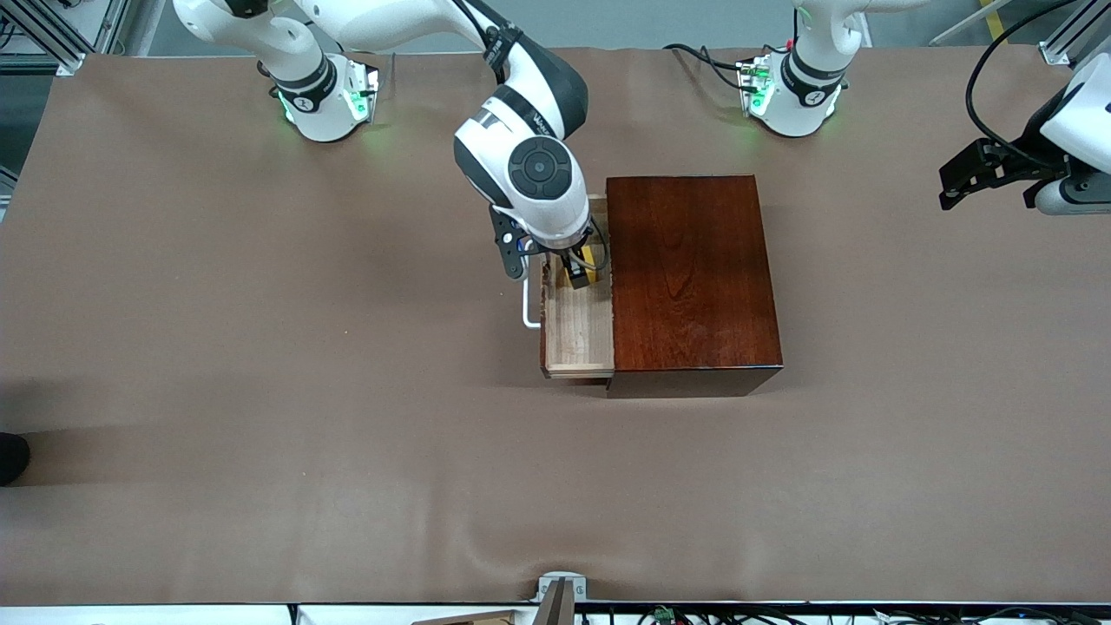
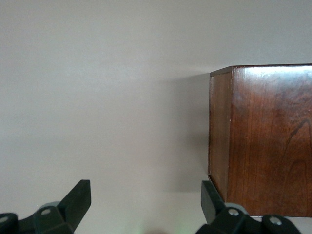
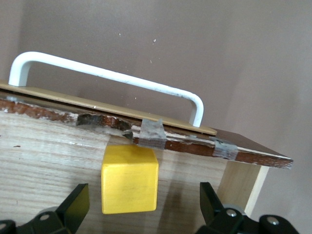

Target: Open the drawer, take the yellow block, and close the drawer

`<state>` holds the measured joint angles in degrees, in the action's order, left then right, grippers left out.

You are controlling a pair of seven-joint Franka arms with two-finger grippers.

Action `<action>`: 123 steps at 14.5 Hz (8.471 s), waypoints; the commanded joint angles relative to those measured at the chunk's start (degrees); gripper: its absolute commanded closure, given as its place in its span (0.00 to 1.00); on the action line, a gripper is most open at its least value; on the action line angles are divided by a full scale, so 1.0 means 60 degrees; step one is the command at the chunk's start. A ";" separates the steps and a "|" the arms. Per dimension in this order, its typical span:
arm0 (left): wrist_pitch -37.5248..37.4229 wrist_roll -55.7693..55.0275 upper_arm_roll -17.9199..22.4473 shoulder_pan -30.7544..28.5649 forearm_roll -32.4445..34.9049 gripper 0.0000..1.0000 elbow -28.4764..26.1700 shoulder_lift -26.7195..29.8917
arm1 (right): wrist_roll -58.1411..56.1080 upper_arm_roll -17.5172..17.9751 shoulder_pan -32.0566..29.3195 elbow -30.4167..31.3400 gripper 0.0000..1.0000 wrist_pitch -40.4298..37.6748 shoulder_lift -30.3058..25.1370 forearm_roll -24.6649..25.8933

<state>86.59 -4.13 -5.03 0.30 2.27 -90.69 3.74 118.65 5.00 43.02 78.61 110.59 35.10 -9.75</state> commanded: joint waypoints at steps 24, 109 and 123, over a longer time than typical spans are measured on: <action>-0.0033 0.0294 -0.0055 -0.0167 -0.0115 0.00 -0.0075 0.0286 | 0.1055 -0.0101 0.0228 -0.0005 1.00 0.0655 0.0347 0.1288; 0.2560 -1.8691 0.2069 0.9150 0.0910 0.00 0.3792 -0.8342 | -2.0771 -0.0043 -0.8796 0.6426 0.00 0.3806 -0.2333 0.3206; 0.2618 -1.7567 0.2083 0.8652 0.0705 0.00 0.3880 -0.6806 | -2.0771 0.0031 -0.8078 0.3557 0.00 0.0102 -0.3374 0.2664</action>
<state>102.42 -113.16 7.29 52.53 6.15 -66.09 -40.97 -6.25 5.19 -5.85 103.69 115.50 15.09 7.50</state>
